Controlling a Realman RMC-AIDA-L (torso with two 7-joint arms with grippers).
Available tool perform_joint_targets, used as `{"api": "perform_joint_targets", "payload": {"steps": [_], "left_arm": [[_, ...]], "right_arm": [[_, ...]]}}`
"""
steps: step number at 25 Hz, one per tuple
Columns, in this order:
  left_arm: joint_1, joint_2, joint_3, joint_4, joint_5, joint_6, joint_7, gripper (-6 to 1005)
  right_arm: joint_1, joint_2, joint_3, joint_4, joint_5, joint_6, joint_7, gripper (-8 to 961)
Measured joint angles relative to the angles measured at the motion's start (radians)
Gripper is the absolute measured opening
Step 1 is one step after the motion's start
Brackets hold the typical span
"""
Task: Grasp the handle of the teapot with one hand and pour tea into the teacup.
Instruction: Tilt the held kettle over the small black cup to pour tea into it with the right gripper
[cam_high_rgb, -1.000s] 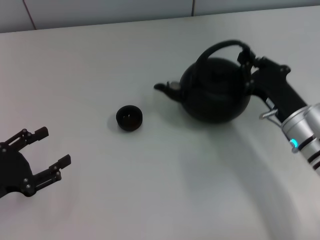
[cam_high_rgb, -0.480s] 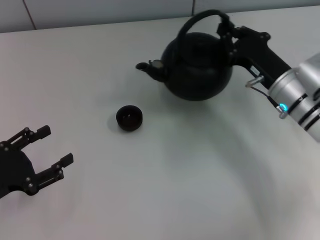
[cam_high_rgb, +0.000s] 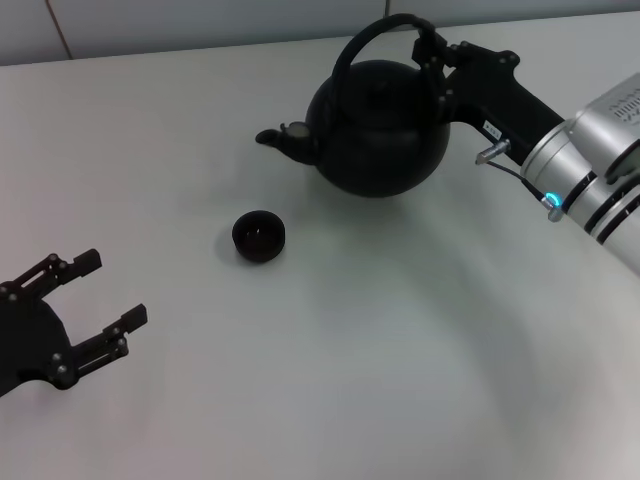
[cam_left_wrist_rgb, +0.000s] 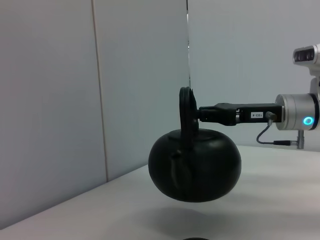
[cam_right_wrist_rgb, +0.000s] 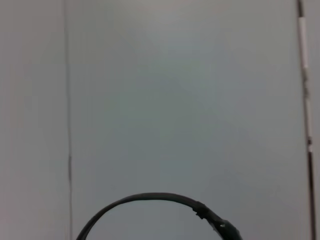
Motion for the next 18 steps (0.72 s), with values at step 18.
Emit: {"api": "perform_joint_targets", "payload": {"steps": [18], "left_arm": [[0.0, -0.002, -0.005, -0.001, 0.0, -0.007, 0.003, 787]], "right_arm": [[0.03, -0.002, -0.076, -0.24, -0.244, -0.013, 0.041, 89]]}}
